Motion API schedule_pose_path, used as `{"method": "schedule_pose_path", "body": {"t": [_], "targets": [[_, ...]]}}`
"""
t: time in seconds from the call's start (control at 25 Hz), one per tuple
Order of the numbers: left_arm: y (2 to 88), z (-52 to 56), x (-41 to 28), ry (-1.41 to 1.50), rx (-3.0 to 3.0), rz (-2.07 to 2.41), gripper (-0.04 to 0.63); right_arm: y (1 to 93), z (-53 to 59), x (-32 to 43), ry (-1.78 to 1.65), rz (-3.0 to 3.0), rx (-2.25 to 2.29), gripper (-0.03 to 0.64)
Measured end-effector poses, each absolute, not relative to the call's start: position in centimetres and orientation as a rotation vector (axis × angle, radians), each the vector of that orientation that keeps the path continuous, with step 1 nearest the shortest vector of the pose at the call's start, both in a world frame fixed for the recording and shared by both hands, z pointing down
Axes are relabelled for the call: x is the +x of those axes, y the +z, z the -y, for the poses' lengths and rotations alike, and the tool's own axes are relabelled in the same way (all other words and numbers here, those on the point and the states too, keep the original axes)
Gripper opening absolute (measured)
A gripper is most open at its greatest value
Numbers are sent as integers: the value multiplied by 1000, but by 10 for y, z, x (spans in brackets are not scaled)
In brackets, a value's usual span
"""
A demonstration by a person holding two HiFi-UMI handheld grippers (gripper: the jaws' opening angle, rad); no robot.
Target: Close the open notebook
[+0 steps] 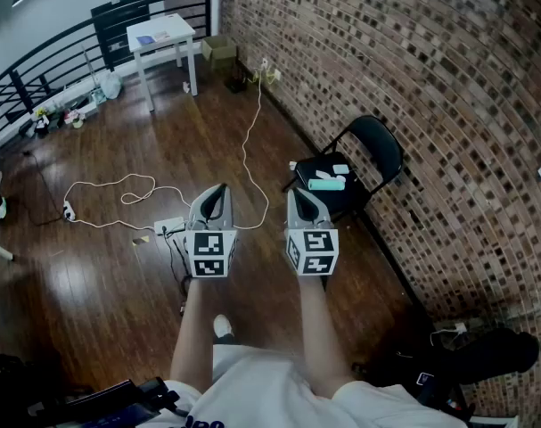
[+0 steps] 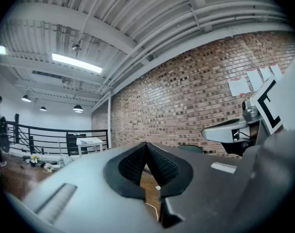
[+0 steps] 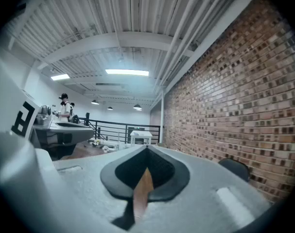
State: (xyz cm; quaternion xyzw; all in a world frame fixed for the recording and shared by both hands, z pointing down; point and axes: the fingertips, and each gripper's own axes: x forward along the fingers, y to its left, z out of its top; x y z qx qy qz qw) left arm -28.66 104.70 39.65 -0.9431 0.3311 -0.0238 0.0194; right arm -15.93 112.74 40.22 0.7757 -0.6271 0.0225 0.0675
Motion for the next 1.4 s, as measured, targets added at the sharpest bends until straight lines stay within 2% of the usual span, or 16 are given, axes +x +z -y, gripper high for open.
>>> {"method": "schedule_pose_path", "body": {"t": [0.2,0.52,0.8,1.16,1.4], "targets": [[392,-958,-340,-60,-2895,-1099,6,398,-1026,-215,236,2119,2337,-11],[404,-873,-396,-56,-2849,-1296,11,393,-922,-268,236,2280,2182,-12],[402,-815,-345,-33,-2896,-1255,12,398,-847,-242,134,2437,2010,-11],[378,-704,-246,26,-2823,-1373,15,371,-735,-147,106,2547,1906,-11],[394,-655,-192,-57,-2836,-1370,15,384,-681,-94,191,2559,1884,-11]]}}
